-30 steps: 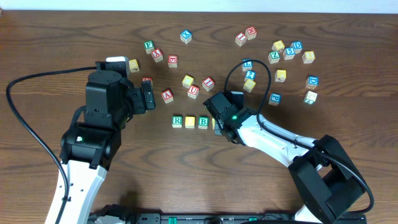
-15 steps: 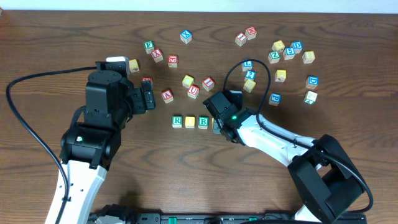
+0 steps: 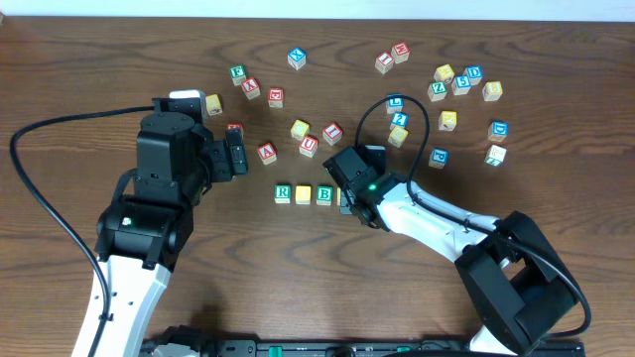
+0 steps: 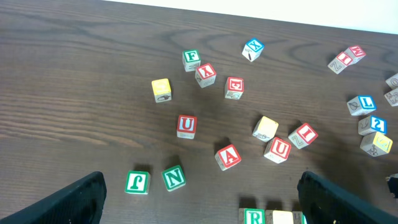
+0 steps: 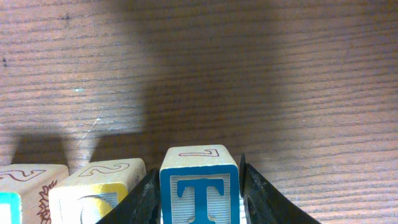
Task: Spell out ROBOT
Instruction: 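Lower the blue T block onto the table right of the yellow O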
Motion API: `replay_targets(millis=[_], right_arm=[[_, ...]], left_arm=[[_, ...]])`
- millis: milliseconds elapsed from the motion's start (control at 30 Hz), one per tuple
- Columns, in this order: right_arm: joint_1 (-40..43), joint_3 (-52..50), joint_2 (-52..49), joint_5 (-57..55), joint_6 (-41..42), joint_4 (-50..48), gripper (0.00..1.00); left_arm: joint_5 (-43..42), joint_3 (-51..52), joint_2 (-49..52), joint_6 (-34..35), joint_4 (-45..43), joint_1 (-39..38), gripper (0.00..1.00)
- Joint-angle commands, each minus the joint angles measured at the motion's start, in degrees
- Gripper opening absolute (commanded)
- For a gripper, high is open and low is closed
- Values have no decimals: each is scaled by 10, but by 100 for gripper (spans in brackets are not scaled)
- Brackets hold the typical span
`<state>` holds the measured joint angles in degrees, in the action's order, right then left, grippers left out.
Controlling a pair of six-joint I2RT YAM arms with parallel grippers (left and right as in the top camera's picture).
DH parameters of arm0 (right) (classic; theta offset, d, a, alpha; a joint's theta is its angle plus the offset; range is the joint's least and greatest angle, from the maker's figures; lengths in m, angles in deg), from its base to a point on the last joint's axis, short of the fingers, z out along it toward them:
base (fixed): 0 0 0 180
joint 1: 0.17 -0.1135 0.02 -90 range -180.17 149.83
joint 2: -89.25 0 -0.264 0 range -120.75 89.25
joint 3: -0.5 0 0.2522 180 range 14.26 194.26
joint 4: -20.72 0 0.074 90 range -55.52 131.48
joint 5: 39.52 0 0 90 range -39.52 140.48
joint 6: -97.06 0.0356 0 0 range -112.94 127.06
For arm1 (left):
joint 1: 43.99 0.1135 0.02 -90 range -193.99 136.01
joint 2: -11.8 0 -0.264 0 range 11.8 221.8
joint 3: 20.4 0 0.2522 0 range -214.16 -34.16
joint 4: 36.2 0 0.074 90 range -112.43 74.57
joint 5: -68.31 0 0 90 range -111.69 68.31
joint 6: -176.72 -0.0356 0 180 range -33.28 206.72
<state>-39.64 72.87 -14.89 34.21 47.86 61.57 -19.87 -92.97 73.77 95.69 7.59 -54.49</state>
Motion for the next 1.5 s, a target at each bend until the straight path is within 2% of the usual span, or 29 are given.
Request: replay_targets(millis=[0,567,867,900,967,1033,1233,1467], right_arm=[[-3,-3,-6,-5,-2,0,35],[-3,-1,28,-5,-12,16,39],[-3,-1,115,-23,-36,53,38],[-3,-1,117,-47,-34,65,31],[-3,-1,116,-93,20,96,7],[-3,-1,116,-97,29,103,1],[-3,-3,99,-86,60,115,1],[-3,-3,23,-62,74,87,1]], left_arm=[[3,-2,-2,-2,0,2,96],[3,-2,-2,-2,0,2,96],[3,-2,-2,-2,0,2,96],[3,-2,-2,-2,0,2,96],[3,-2,-2,-2,0,2,97],[3,-2,-2,-2,0,2,96],[3,-2,-2,-2,0,2,96],[3,-2,-2,-2,0,2,96]])
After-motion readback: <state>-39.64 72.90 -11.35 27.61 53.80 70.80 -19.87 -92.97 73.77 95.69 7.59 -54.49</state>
